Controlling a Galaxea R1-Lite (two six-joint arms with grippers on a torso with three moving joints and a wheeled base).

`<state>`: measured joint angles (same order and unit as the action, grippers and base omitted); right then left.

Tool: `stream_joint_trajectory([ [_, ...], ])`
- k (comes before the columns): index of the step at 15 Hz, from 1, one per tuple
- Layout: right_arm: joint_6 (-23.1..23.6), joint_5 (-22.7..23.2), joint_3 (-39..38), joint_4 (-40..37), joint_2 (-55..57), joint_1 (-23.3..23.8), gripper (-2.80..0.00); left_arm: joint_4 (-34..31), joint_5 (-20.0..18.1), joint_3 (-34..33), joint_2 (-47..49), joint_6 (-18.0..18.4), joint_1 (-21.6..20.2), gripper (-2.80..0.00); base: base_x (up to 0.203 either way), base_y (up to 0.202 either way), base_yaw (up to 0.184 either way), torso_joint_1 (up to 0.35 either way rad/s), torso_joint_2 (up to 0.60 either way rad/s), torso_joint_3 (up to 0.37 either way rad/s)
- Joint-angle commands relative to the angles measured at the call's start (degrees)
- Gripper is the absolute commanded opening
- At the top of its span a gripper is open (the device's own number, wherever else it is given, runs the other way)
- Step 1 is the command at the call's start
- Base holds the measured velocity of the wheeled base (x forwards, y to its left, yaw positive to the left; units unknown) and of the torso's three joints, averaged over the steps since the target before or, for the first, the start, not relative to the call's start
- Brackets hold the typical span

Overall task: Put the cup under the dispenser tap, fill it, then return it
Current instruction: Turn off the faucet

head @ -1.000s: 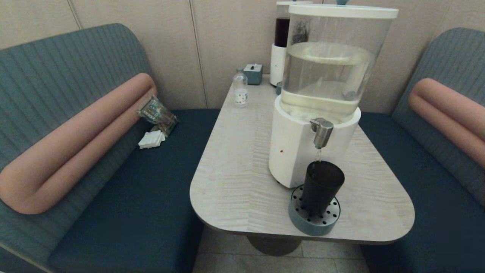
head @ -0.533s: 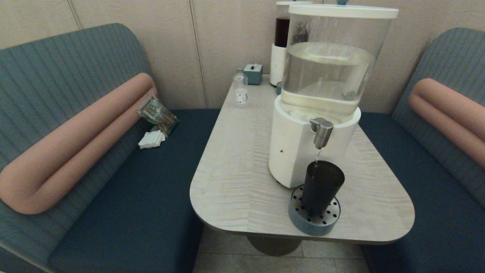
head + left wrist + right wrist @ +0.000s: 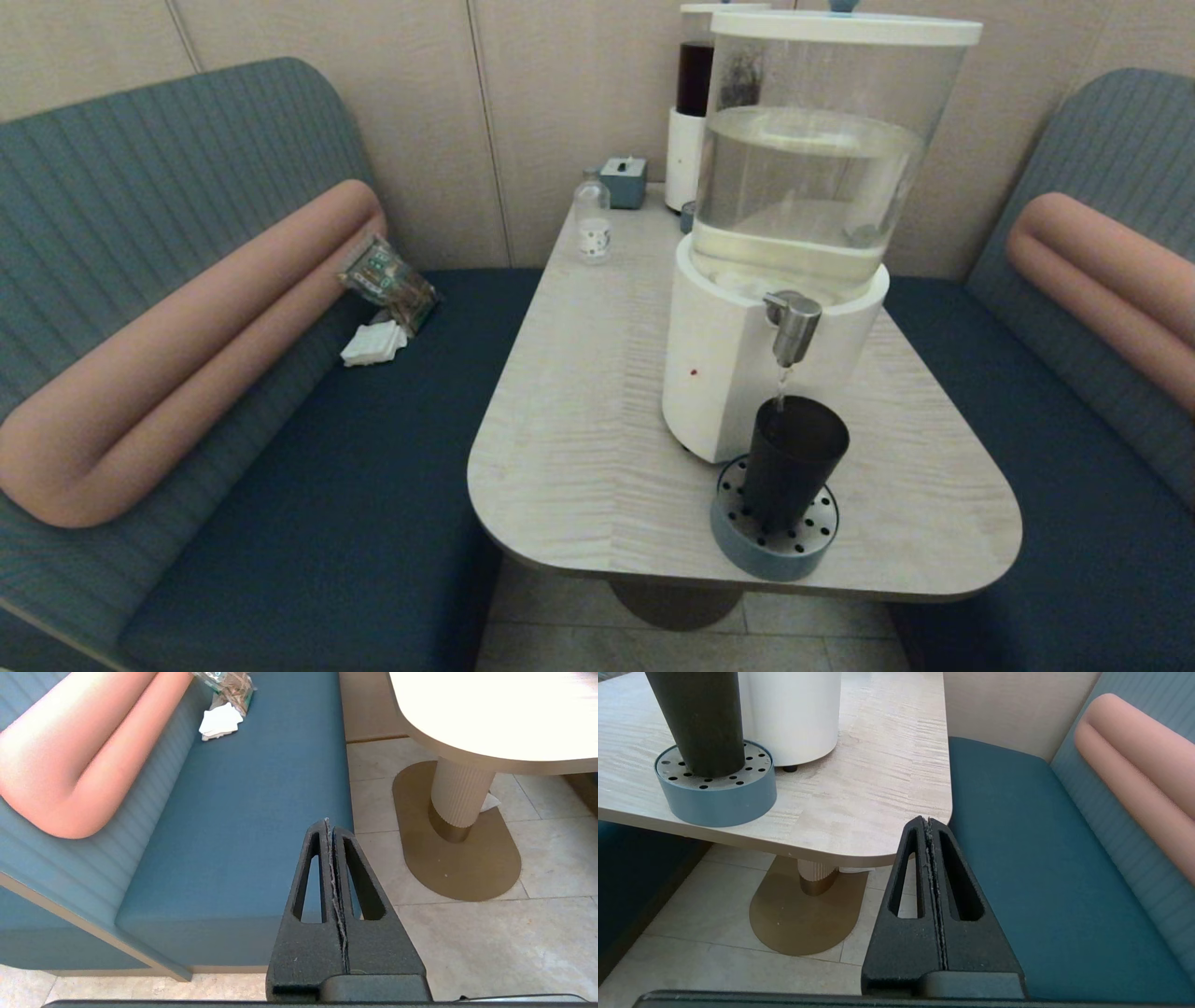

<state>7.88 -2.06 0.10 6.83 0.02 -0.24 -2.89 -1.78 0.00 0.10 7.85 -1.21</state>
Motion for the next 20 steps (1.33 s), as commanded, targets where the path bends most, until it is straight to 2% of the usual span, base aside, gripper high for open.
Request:
stream_joint_trajectory([
  [1, 0.2, 0.0, -1.0, 0.0, -0.2, 0.0, -2.8, 0.0, 0.0, 0.0, 0.1, 0.1, 0.0, -2.8, 0.0, 0.0, 0.0, 0.0, 0.0, 0.0],
  [9, 0.2, 0.3, -0.7, -0.8, 0.1, 0.1, -2.8, 0.0, 0.0, 0.0, 0.1, 0.1, 0.0, -2.8, 0.0, 0.0, 0.0, 0.0, 0.0, 0.0],
  [11, 0.4, 3.2, -0.6, -2.1, 0.0, 0.1, -2.8, 0.0, 0.0, 0.0, 0.1, 0.1, 0.0, -2.8, 0.0, 0.0, 0.0, 0.0, 0.0, 0.0],
  [13, -1.6, 3.6, -0.8, -4.5, 0.1, 0.1, -2.8, 0.0, 0.1, 0.0, 0.1, 0.1, 0.0, -2.8, 0.0, 0.0, 0.0, 0.0, 0.0, 0.0],
  [15, -5.6, 2.1, -0.6, -5.0, 0.2, 0.1, -2.8, 0.0, 0.0, 0.0, 0.1, 0.1, 0.0, -2.8, 0.0, 0.0, 0.0, 0.0, 0.0, 0.0],
  [20, -7.3, 1.7, -0.9, -4.5, 0.0, 0.1, -2.8, 0.1, 0.1, 0.1, 0.1, 0.2, 0.0, -2.8, 0.0, 0.0, 0.0, 0.0, 0.0, 0.0],
])
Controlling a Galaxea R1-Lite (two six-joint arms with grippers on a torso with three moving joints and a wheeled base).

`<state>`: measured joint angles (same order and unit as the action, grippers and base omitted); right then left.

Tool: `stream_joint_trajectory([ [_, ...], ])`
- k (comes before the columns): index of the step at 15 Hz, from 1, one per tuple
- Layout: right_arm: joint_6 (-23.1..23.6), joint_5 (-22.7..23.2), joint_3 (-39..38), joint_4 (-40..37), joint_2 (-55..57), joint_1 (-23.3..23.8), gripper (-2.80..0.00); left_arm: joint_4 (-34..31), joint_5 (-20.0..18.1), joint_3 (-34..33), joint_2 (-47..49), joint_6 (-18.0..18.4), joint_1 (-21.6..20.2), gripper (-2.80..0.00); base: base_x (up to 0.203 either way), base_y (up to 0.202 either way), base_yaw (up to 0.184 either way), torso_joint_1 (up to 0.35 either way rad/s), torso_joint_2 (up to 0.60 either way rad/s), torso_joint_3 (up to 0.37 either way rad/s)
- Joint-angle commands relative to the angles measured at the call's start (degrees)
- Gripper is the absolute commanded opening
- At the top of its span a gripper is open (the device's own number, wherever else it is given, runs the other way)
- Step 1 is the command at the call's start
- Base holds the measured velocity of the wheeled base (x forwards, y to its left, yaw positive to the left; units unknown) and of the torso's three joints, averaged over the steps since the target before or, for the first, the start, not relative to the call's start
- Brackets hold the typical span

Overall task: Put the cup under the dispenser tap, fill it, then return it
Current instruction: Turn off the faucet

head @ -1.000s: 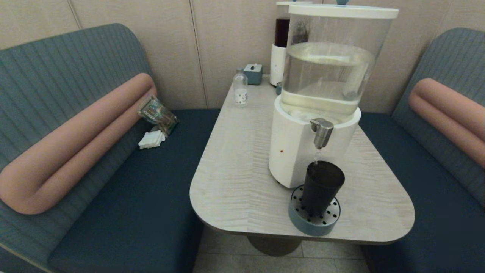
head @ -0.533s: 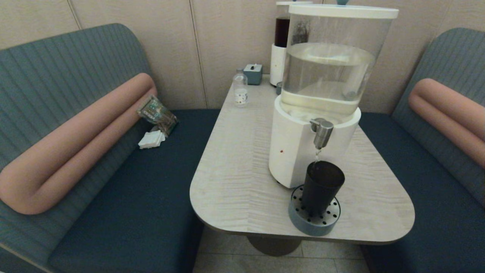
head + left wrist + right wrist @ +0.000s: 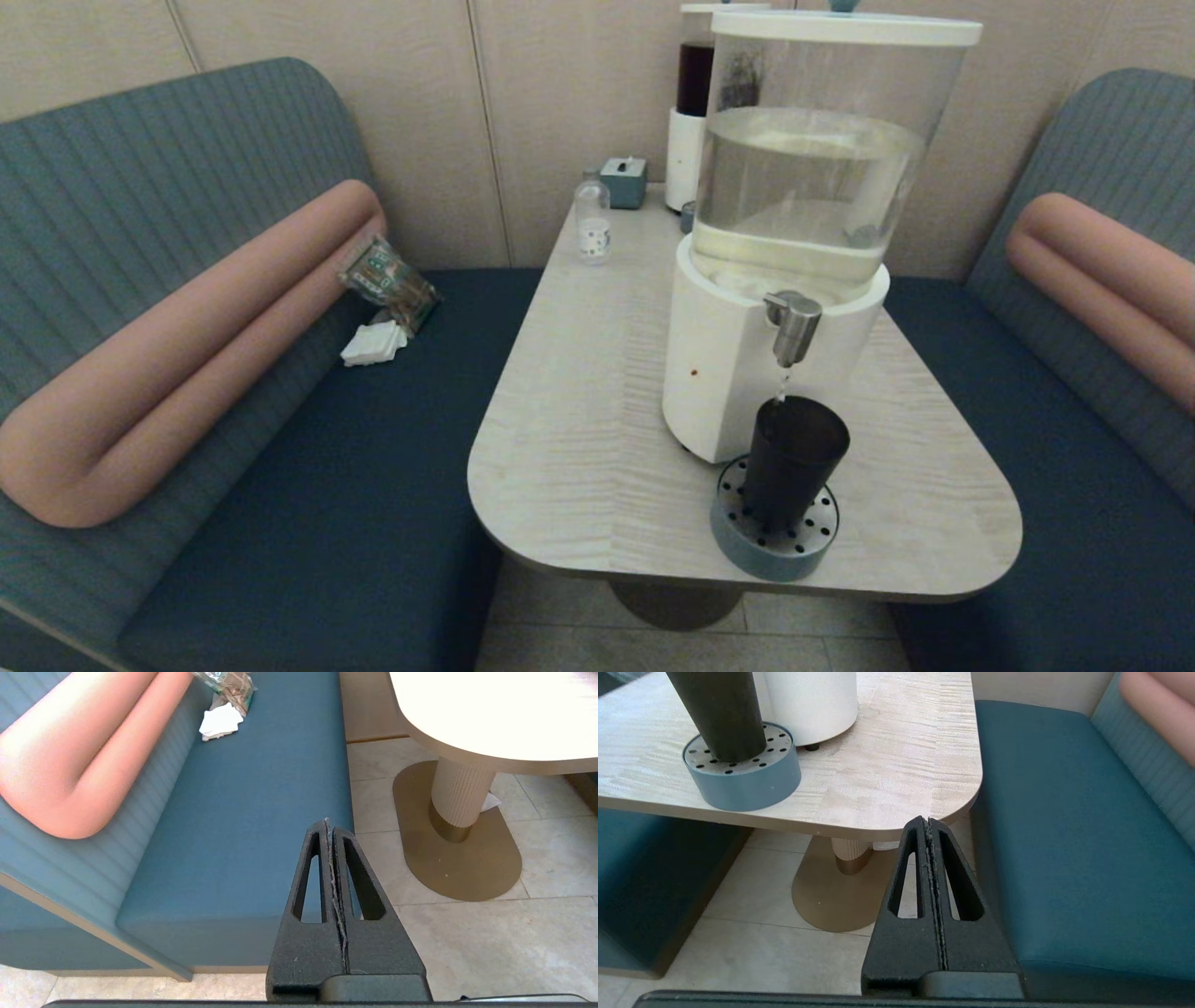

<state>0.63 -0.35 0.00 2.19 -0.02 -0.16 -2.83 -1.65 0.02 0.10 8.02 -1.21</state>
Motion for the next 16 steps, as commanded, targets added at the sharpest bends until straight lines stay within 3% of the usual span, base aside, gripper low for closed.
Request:
stream_joint_trajectory([
  [1, -0.1, 0.0, -0.8, 0.1, 0.1, 0.0, -2.8, 0.0, -0.4, 0.2, 0.1, 0.3, 0.0, -2.8, 0.0, 0.0, 0.0, 0.0, 0.0, 0.0],
  [4, -0.1, 0.0, -0.8, 0.2, 0.0, 0.0, -2.8, -1.9, -3.7, 7.4, 0.8, 0.3, 0.0, -2.8, 0.0, 0.0, 0.0, 0.0, 0.0, 0.0],
  [7, -0.1, 0.0, -0.8, 0.2, 0.0, 0.0, -2.8, -4.3, -8.1, 22.4, 10.1, 0.2, 0.1, -2.8, 0.0, 0.0, 0.0, 0.0, 0.0, 0.0],
  [10, -0.1, 0.0, -0.8, 0.2, 0.0, 0.0, -2.8, -4.8, -17.6, 39.4, 25.3, -1.0, 0.6, -2.8, 0.0, 0.0, 0.0, 0.0, 0.0, 0.0],
  [13, -0.1, 0.0, -0.8, 0.2, 0.0, 0.0, -2.8, -4.9, -26.6, 55.0, 41.4, -10.6, 0.8, -2.8, 0.0, 0.0, 0.0, 0.0, 0.0, 0.0],
  [16, -0.1, 0.0, -0.8, 0.2, 0.0, 0.0, -2.8, -4.3, -29.9, 69.4, 58.9, -20.9, 1.1, -2.8, 0.0, 0.0, 0.0, 0.0, 0.0, 0.0],
])
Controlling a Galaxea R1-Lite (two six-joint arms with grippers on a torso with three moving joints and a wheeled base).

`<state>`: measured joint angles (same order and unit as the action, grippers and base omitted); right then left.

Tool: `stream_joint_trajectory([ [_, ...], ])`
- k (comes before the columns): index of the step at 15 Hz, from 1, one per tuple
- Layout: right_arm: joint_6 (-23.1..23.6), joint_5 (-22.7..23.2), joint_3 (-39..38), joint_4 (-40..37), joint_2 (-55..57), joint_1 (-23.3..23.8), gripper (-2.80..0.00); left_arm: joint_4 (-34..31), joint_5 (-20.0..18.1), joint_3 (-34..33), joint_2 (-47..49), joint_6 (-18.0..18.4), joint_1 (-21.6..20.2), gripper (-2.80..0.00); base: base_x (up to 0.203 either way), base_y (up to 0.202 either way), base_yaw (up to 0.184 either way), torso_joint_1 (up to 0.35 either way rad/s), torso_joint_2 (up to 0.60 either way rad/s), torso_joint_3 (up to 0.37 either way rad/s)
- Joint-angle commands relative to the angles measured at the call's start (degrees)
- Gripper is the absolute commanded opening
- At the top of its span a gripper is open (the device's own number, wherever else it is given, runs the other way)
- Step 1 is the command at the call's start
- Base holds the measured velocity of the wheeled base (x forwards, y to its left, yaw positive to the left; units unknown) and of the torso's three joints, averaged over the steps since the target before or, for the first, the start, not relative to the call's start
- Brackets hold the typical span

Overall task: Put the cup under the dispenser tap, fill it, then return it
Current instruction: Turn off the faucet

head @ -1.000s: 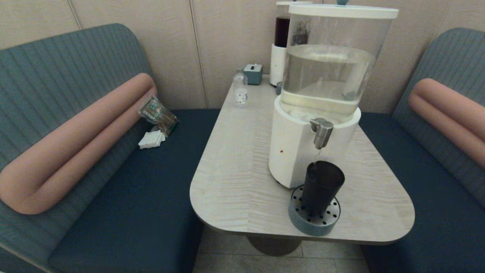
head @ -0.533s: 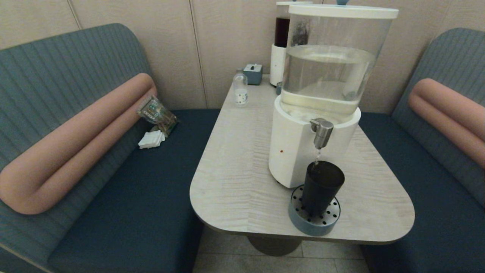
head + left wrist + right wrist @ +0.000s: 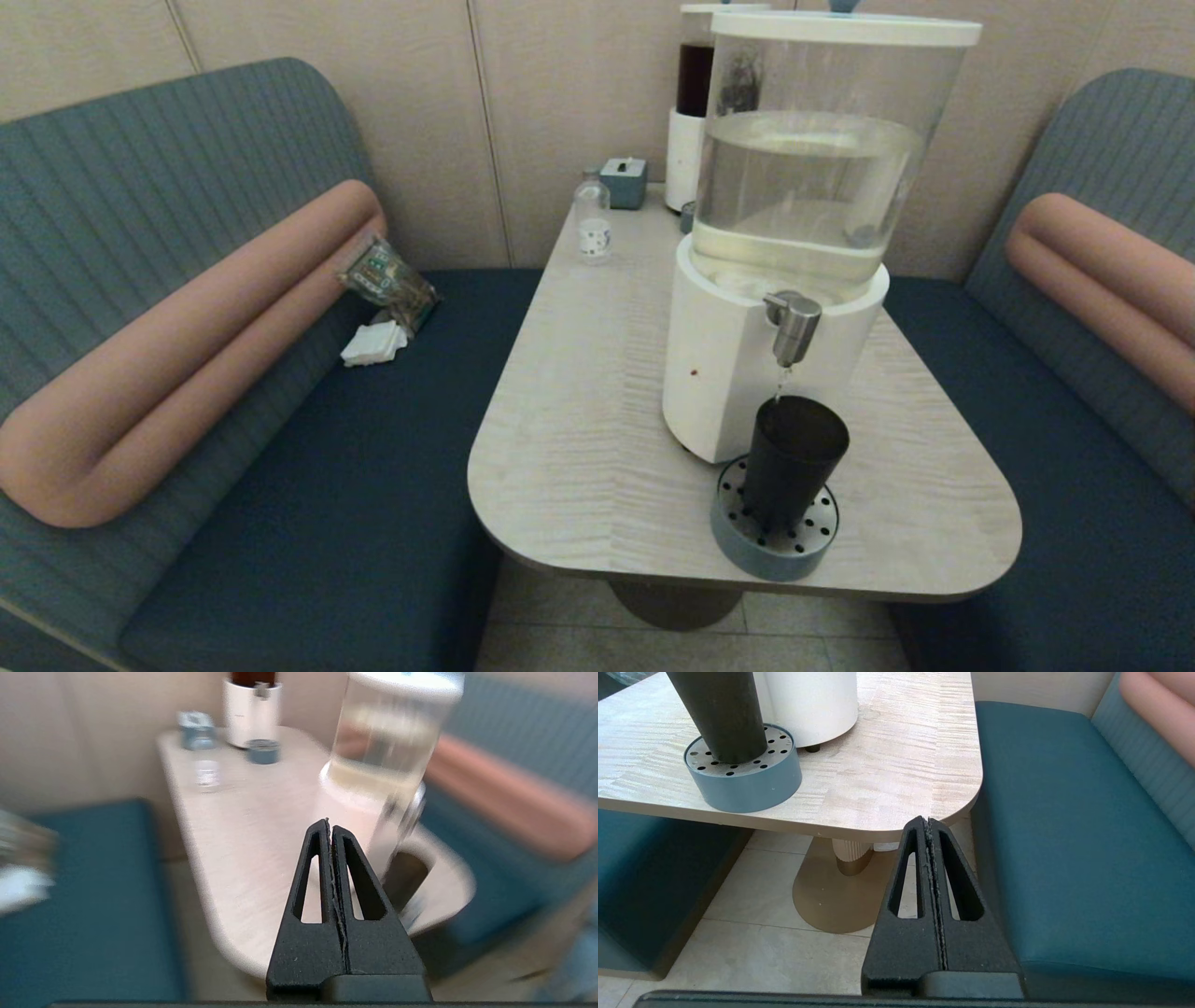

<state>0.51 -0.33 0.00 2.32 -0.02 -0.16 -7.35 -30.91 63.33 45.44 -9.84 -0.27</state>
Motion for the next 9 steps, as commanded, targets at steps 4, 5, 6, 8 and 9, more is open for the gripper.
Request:
stream_joint_trajectory([
  [4, 0.0, 0.0, -0.8, 0.0, 0.0, 0.0, -2.8, 2.5, -3.9, 19.2, 34.9, 1.0, 3.3, -2.8, 0.0, 0.0, 0.0, 0.0, 0.0, 0.0],
  [5, 0.0, 0.0, -0.8, 0.1, 0.0, 0.0, -2.8, 2.1, -4.4, 21.0, 38.4, 4.6, 5.3, -2.8, 0.0, 0.0, 0.0, 0.0, 0.0, 0.0],
  [6, 0.0, 0.0, -0.8, 0.1, 0.0, 0.0, -2.8, 0.8, -4.7, 22.3, 41.3, 11.7, 6.8, -2.8, 0.0, 0.0, 0.0, 0.0, 0.0, 0.0],
  [8, 0.0, 0.0, -0.8, 0.1, 0.0, 0.0, -2.8, -3.5, -4.7, 25.1, 45.2, 21.3, 11.5, -2.8, 0.0, 0.0, 0.0, 0.0, 0.0, 0.0],
  [9, 0.0, 0.0, -0.8, 0.1, 0.0, 0.0, -2.8, -5.9, -4.6, 28.1, 46.6, 22.6, 13.1, -2.8, 0.0, 0.0, 0.0, 0.0, 0.0, 0.0],
])
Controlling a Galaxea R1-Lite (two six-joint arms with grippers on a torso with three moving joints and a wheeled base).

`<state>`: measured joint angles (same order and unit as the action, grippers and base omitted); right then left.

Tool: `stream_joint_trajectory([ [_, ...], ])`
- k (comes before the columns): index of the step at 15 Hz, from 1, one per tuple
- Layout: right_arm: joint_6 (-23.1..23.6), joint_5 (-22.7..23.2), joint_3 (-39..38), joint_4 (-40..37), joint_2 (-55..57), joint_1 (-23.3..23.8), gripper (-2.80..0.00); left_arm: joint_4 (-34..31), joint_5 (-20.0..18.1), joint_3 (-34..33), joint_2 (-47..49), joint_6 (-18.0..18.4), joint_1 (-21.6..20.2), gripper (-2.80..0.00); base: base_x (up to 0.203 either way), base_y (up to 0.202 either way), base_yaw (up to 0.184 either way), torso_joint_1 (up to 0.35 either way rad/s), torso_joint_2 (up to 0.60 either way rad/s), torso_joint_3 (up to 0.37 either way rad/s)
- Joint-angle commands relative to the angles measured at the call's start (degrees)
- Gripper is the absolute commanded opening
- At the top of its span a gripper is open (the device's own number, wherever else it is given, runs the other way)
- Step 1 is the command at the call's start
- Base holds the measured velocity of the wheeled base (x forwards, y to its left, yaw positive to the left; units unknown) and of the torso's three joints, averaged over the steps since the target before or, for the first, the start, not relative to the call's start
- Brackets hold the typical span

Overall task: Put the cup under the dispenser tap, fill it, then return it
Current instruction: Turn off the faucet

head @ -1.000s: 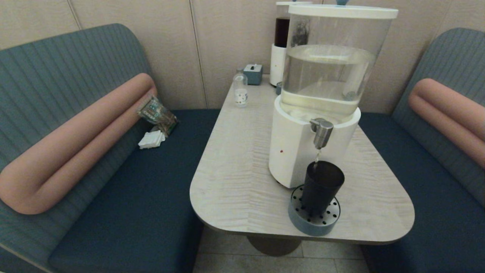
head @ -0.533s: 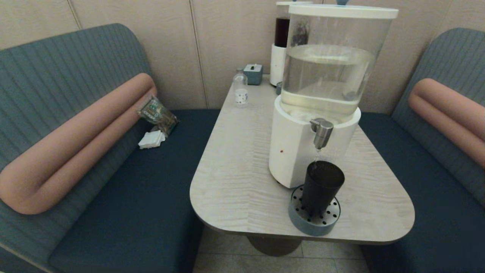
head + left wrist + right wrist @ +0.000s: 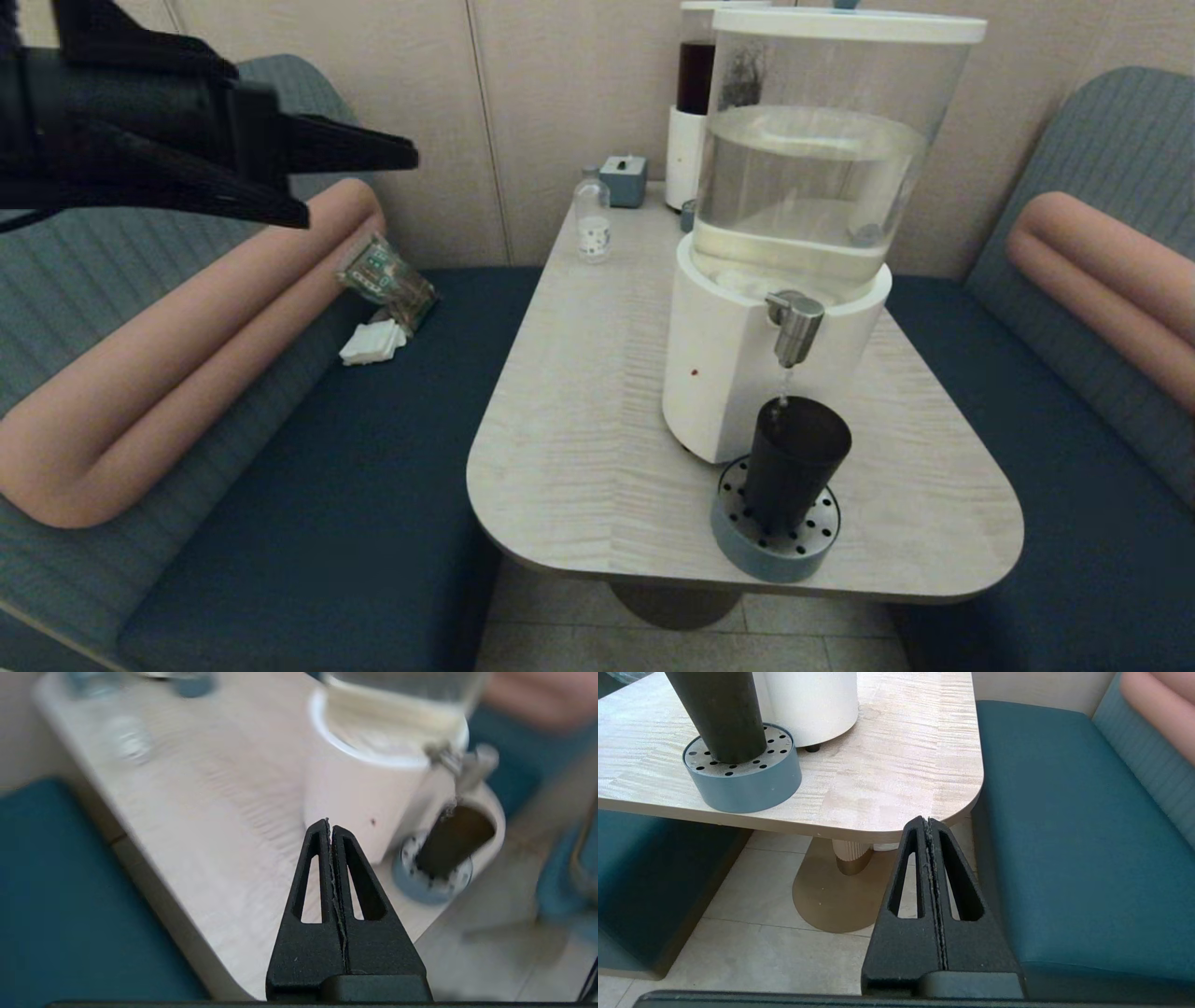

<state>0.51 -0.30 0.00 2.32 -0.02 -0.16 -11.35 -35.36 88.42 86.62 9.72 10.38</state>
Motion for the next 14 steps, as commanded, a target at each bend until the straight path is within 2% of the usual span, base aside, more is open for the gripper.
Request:
stream_joint_trajectory([
  [1, 0.0, 0.0, -0.8, 0.1, 0.0, 0.0, -2.8, -5.3, 0.4, 6.6, 6.7, 5.2, 3.8, -2.8, 0.0, 0.0, 0.0, 0.0, 0.0, 0.0],
  [3, 0.0, 0.0, -0.8, 0.0, 0.0, 0.0, -2.8, -15.6, 3.5, 15.3, 8.9, 11.1, 7.5, -2.8, 0.0, 0.0, 0.0, 0.0, 0.0, 0.0],
  [5, 0.0, 0.0, -0.8, 0.0, 0.0, 0.0, -2.8, -23.7, 8.9, 22.7, 11.6, 17.6, 13.0, -2.8, 0.0, 0.0, 0.0, 0.0, 0.0, 0.0],
  [7, 0.0, 0.0, -0.8, 0.1, 0.0, 0.0, -2.8, -26.4, 17.9, 22.9, 15.5, 27.9, 17.4, -2.8, 0.0, 0.0, 0.0, 0.0, 0.0, 0.0],
  [9, 0.0, 0.0, -0.8, 0.1, 0.0, 0.0, -2.8, -26.9, 25.4, 22.8, 18.2, 35.4, 20.6, -2.8, 0.0, 0.0, 0.0, 0.0, 0.0, 0.0],
  [12, 0.0, 0.0, -0.8, 0.1, 0.0, 0.0, -2.8, -25.0, 31.5, 22.8, 20.7, 38.0, 26.0, -2.8, 0.0, 0.0, 0.0, 0.0, 0.0, 0.0],
  [14, 0.0, 0.0, -0.8, 0.1, 0.0, 0.0, -2.8, -16.7, 34.9, 22.8, 23.1, 39.5, 28.1, -2.8, 0.0, 0.0, 0.0, 0.0, 0.0, 0.0],
])
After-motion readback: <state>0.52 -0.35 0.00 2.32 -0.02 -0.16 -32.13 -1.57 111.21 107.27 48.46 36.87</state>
